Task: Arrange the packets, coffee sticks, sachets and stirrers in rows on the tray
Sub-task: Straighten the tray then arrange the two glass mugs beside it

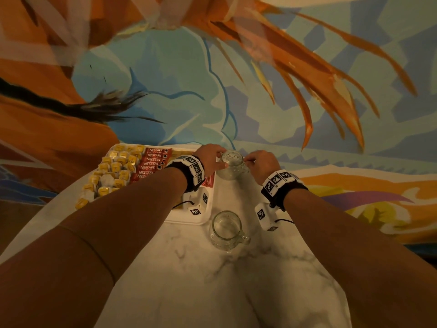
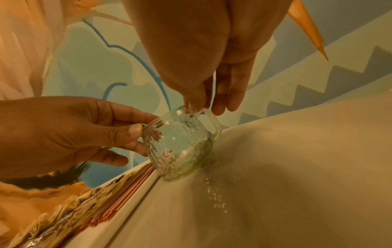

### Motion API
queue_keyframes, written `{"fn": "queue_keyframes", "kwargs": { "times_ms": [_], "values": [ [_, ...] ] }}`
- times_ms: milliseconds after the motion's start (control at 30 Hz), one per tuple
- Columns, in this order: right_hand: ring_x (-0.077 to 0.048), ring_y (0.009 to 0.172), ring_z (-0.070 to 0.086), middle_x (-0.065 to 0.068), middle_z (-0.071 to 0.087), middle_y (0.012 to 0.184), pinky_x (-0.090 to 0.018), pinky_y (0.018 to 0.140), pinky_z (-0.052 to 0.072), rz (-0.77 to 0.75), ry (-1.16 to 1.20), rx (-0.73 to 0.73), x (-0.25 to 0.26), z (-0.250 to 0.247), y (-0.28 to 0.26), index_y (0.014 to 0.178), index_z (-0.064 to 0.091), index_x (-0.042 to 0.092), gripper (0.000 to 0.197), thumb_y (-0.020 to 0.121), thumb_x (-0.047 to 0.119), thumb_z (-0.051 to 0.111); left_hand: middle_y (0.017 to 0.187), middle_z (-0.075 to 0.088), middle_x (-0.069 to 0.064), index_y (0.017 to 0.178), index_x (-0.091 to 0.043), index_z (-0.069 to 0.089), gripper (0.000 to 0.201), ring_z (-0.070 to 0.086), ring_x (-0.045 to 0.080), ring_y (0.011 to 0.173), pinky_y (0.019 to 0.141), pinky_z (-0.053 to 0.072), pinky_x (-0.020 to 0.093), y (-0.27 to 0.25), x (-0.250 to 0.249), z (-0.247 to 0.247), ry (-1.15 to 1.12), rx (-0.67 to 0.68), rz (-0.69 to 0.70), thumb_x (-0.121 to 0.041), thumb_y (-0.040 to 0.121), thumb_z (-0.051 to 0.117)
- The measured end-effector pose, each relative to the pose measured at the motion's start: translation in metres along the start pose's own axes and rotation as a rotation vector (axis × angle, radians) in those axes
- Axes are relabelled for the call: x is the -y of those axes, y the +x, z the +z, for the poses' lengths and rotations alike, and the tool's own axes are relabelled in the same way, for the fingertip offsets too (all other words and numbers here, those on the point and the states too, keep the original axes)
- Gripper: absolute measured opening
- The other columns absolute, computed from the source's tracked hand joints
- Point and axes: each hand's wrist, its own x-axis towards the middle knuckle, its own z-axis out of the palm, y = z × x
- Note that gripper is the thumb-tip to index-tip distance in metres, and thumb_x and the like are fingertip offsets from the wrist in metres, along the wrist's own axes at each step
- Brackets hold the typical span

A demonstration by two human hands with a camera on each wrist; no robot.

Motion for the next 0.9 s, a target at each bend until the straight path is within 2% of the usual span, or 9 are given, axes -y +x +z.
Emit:
{"fn": "queue_keyframes", "kwargs": {
  "times_ms": [100, 267, 433, 567, 667, 767, 900],
  "values": [
    [-0.028, 0.098, 0.068, -0.007, 0.074, 0.106, -0.036, 0.087, 0.055, -0.005, -0.004, -0.014, 0.0, 0.002, -0.002, 0.104, 0.078, 0.016, 0.02, 0.093, 0.014, 0.062, 0.127, 0.064, 0.004, 0.138, -0.018, 0.055, 0.062, 0.062, 0.021, 0.114, 0.099, 0.049, 0.035, 0.0, 0.0, 0.002, -0.002, 0.003, 0.0, -0.038, 0.083, 0.078],
    [-0.029, 0.101, 0.066, -0.008, 0.072, 0.111, -0.038, 0.091, 0.054, 0.008, 0.01, -0.015, 0.002, 0.0, -0.009, 0.107, 0.076, 0.017, 0.022, 0.095, 0.015, 0.057, 0.135, 0.06, 0.005, 0.143, -0.019, 0.051, 0.064, 0.058, 0.024, 0.12, 0.104, 0.047, 0.04, -0.004, 0.0, 0.003, -0.004, 0.019, -0.012, -0.039, 0.087, 0.074],
    [-0.028, 0.102, 0.065, -0.007, 0.069, 0.111, -0.037, 0.087, 0.053, -0.027, -0.023, -0.022, 0.006, -0.008, -0.027, 0.113, 0.069, 0.017, 0.022, 0.096, 0.024, 0.056, 0.129, 0.062, 0.005, 0.145, -0.018, 0.045, 0.07, 0.061, 0.023, 0.114, 0.101, 0.049, 0.041, -0.02, -0.008, 0.0, -0.139, -0.003, -0.023, -0.03, 0.085, 0.077],
    [-0.023, 0.09, 0.066, -0.002, 0.073, 0.099, -0.031, 0.078, 0.052, -0.11, 0.021, 0.016, 0.01, -0.019, -0.053, 0.097, 0.072, 0.02, 0.014, 0.093, 0.023, 0.059, 0.111, 0.066, 0.001, 0.13, -0.019, 0.057, 0.05, 0.067, 0.023, 0.1, 0.092, 0.055, 0.04, -0.049, -0.022, -0.014, -0.214, -0.001, 0.013, -0.031, 0.086, 0.077],
    [-0.018, 0.082, 0.066, 0.003, 0.073, 0.093, -0.034, 0.078, 0.054, -0.183, 0.064, 0.078, 0.015, -0.031, -0.078, 0.092, 0.073, 0.022, 0.011, 0.09, 0.022, 0.062, 0.107, 0.068, 0.002, 0.12, -0.018, 0.063, 0.04, 0.069, 0.022, 0.094, 0.086, 0.059, 0.043, -0.078, -0.029, -0.021, -0.286, 0.073, 0.077, -0.032, 0.086, 0.077],
    [-0.012, 0.079, 0.065, 0.007, 0.073, 0.094, -0.032, 0.08, 0.054, -0.218, 0.109, 0.155, 0.02, -0.04, -0.104, 0.097, 0.073, 0.023, 0.011, 0.091, 0.027, 0.064, 0.109, 0.069, -0.006, 0.123, -0.023, 0.065, 0.047, 0.068, 0.012, 0.097, 0.091, 0.057, 0.039, -0.109, -0.029, -0.021, -0.25, 0.123, 0.138, -0.042, 0.082, 0.079],
    [-0.011, 0.078, 0.066, 0.008, 0.074, 0.094, -0.032, 0.08, 0.054, -0.251, 0.075, 0.272, 0.021, -0.046, -0.138, 0.099, 0.074, 0.024, 0.013, 0.091, 0.031, 0.065, 0.113, 0.066, -0.013, 0.127, -0.029, 0.062, 0.053, 0.064, 0.003, 0.096, 0.079, 0.056, 0.025, -0.146, -0.027, -0.014, -0.17, 0.192, 0.196, -0.049, 0.08, 0.079]
  ]
}}
